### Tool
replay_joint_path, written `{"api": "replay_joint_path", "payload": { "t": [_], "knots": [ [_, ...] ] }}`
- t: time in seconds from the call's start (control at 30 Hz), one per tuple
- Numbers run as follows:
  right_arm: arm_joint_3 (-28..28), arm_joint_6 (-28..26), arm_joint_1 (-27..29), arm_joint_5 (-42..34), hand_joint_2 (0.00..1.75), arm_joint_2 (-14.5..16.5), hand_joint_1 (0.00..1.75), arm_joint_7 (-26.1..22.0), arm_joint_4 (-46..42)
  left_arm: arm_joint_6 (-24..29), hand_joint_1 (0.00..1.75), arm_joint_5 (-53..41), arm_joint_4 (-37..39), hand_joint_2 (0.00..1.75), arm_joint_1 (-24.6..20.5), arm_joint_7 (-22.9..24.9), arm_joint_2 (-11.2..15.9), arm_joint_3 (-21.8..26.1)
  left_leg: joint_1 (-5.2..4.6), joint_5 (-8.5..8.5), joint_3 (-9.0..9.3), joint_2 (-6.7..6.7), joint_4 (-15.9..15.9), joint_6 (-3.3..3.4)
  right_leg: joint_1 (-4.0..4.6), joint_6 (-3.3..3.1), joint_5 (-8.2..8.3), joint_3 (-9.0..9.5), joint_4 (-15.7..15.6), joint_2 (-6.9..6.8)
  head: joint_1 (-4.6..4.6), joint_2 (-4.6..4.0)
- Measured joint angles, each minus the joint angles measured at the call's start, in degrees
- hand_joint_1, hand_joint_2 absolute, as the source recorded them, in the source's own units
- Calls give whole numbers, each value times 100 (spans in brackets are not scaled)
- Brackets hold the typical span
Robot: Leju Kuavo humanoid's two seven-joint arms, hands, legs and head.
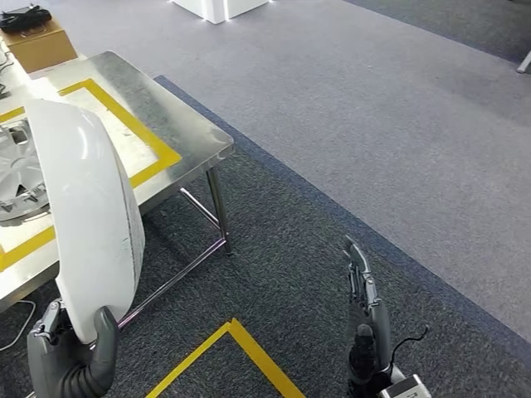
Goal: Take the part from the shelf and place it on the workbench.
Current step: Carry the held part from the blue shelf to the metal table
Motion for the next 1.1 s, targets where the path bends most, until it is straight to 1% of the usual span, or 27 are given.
{"api": "replay_joint_path", "payload": {
  "t": [0.03,0.07,0.13,0.17,0.2,0.27,0.3,0.33,0.37,0.4,0.43,0.5,0.57,0.6,0.63,0.67,0.73,0.77,0.8,0.83,0.87,0.9,0.93,0.97,1.0,1.03,1.1],
  "knots": [
    [3,3,-3,-2,0,-1,0,2,9,2,175,-1,-1,175,-2,-2,1,-9,4,-3,-28,-65,24,-37,-13,-5,55,112,-229,109,-1,1],
    [5,3,-7,-4,0,-1,0,2,17,4,175,-3,-2,175,-1,-4,2,-17,8,5,-62,-128,40,-75,-13,-24,35,157,-307,167,-2,1],
    [14,5,-21,-10,0,-2,0,4,31,7,175,-7,-4,175,8,-8,7,-25,27,27,-114,-236,46,-142,-4,-84,42,184,-322,64,-5,1],
    [22,6,-32,-13,0,-2,0,4,33,8,175,-7,-4,175,13,-9,10,-26,24,3,-137,-183,83,-169,-6,-119,49,195,-334,-4,-11,1],
    [30,9,-41,-15,0,-2,0,4,34,9,175,-7,-5,175,11,-9,15,-26,15,-79,-196,-53,210,-193,-9,-157,52,209,-351,-83,-31,0],
    [41,22,-45,-24,0,-3,0,5,39,21,175,-7,-6,175,1,-10,26,-27,-3,-402,-475,298,819,-229,8,-221,40,233,-367,-255,-68,0],
    [44,33,-44,-28,0,-3,0,5,46,34,175,-7,-6,175,1,-10,31,-27,-2,-580,-669,393,1227,-239,24,-244,28,237,-367,-346,-81,0],
    [46,45,-44,-29,0,-3,0,6,56,50,175,-5,-6,175,6,-10,35,-27,1,-692,-827,428,1555,-240,38,-257,17,241,-366,-436,-81,0],
    [50,55,-47,-22,0,-3,0,6,66,63,175,-1,-6,175,13,-10,38,-27,1,-698,-898,439,1704,-232,52,-266,5,250,-365,-522,-82,0],
    [57,61,-52,-6,0,-3,0,6,73,69,175,4,-6,175,18,-10,40,-26,-3,-596,-860,448,1633,-213,66,-271,-8,265,-365,-603,-82,0],
    [67,64,-59,14,0,-3,0,5,75,66,175,9,-6,175,19,-11,43,-26,-15,-408,-715,485,1350,-180,81,-273,-24,289,-365,-677,-82,0],
    [87,63,-73,47,0,-3,0,2,75,57,175,11,-6,175,12,-14,45,-27,-81,-81,-310,734,563,-72,119,-258,-69,338,-364,-807,-80,1],
    [99,64,-82,56,0,-4,0,-2,74,65,175,26,-14,175,4,-30,47,-27,-148,-15,-102,936,137,5,148,-213,-107,361,-361,-926,-79,2],
    [102,71,-88,56,0,-4,0,-4,74,78,175,51,-23,175,14,-40,47,-26,-166,-41,-95,926,100,17,159,-183,-119,369,-365,-991,-79,2],
    [108,81,-99,55,0,-4,0,-8,74,91,175,80,-36,175,34,-55,47,-23,-159,-33,-95,857,77,27,160,-154,-129,388,-375,-1056,-79,2],
    [117,98,-113,55,0,-4,0,-11,74,101,175,114,-51,175,61,-72,45,-22,-144,-16,-84,789,41,39,158,-124,-159,395,-363,-1035,-72,2],
    [135,136,-143,56,0,-5,0,-25,78,108,175,162,-78,175,89,-113,40,-17,-94,19,-48,663,-22,70,137,-65,-351,279,-83,-756,-48,2],
    [140,151,-150,58,0,-7,0,-29,84,110,175,185,-86,175,93,-132,39,-16,-77,30,-41,601,-33,79,116,-42,-510,117,238,-558,-34,1],
    [142,164,-151,64,0,-11,0,-33,92,118,175,202,-89,175,99,-150,40,-14,-70,33,-45,530,-33,88,99,-22,-677,-92,643,-425,-23,1],
    [142,174,-149,71,0,-16,0,-33,103,129,175,215,-89,175,113,-166,43,-13,-67,33,-47,454,-31,90,85,-2,-787,-296,1008,-366,-19,2],
    [142,180,-147,78,0,-21,0,-33,114,143,175,226,-89,175,133,-182,49,-13,-65,32,-43,376,-29,91,72,13,-804,-442,1232,-343,-20,1],
    [142,186,-148,85,0,-25,0,-33,120,157,175,231,-89,175,152,-196,56,-14,-60,30,-37,294,-26,89,60,26,-703,-489,1237,-331,-20,2],
    [142,191,-151,90,0,-26,0,-33,124,169,175,237,-89,175,165,-205,62,-14,-52,24,-27,209,-21,81,46,35,-495,-421,1005,-309,-20,2],
    [143,196,-154,99,0,-27,0,-33,125,182,175,249,-89,175,171,-214,69,-15,-42,14,-21,125,-8,64,28,42,-247,-279,619,-240,-19,2],
    [144,201,-158,114,0,-28,0,-33,126,196,175,265,-89,175,171,-222,77,-17,-39,0,-24,49,14,38,8,44,-72,-127,242,-106,-17,2],
    [145,205,-162,131,0,-31,0,-33,127,209,175,290,-89,175,167,-230,85,-20,-34,-10,-44,-25,44,5,-9,30,26,11,-55,17,-17,2],
    [146,207,-165,157,0,-38,0,-31,130,231,175,343,-89,175,161,-242,104,-28,-20,-3,-103,-151,75,-76,-9,-32,17,123,-257,139,-18,2]
  ]
}}
